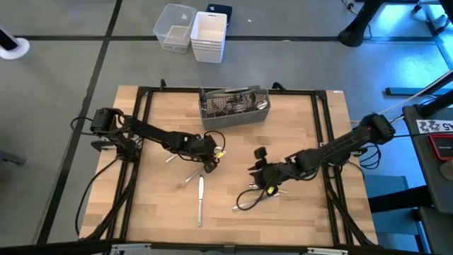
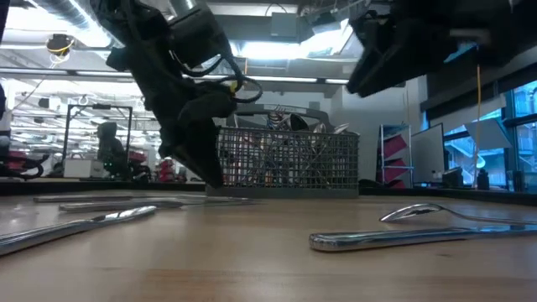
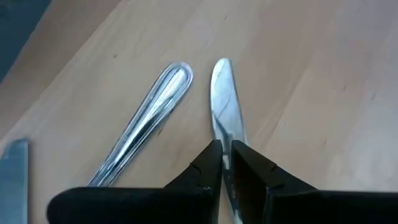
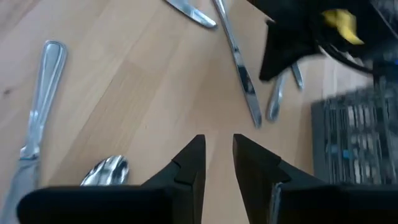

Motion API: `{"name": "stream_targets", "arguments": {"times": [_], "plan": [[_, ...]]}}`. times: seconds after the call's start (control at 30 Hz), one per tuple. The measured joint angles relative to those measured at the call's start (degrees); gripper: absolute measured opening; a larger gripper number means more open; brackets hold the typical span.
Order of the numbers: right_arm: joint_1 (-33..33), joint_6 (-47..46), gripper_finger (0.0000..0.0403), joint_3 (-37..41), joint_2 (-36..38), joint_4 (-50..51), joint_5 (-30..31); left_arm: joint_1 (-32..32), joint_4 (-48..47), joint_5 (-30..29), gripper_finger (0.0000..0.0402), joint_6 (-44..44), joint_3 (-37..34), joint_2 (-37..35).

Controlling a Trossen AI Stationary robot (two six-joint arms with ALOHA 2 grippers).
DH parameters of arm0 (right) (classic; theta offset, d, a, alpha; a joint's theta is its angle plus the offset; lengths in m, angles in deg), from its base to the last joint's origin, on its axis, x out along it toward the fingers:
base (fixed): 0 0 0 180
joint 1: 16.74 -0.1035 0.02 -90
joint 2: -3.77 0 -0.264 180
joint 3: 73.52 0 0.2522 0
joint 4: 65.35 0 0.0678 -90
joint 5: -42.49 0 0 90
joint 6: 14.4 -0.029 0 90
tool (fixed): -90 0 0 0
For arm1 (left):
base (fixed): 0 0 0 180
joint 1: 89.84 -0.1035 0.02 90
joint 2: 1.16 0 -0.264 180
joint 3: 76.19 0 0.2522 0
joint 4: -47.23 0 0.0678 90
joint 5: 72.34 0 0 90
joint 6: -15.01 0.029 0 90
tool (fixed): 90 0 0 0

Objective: Sort silverware
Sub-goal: Put the silver table knife into the gray silverware organizer

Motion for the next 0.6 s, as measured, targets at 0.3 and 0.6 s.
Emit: {"name": "stream_targets", "arguments": {"times": [0.3,0.6], "plan": [[6.9,10.4,0.0083,0.0,-10.8,-12.8,-3.1,1.6,-6.4,7.3,0.0025,-4.6,0.1,-3.3],[16.7,16.1,0.0083,0.0,-20.3,-31.6,-16.9,7.2,-19.6,7.4,0.0017,-13.1,0.2,-7.2]]}}
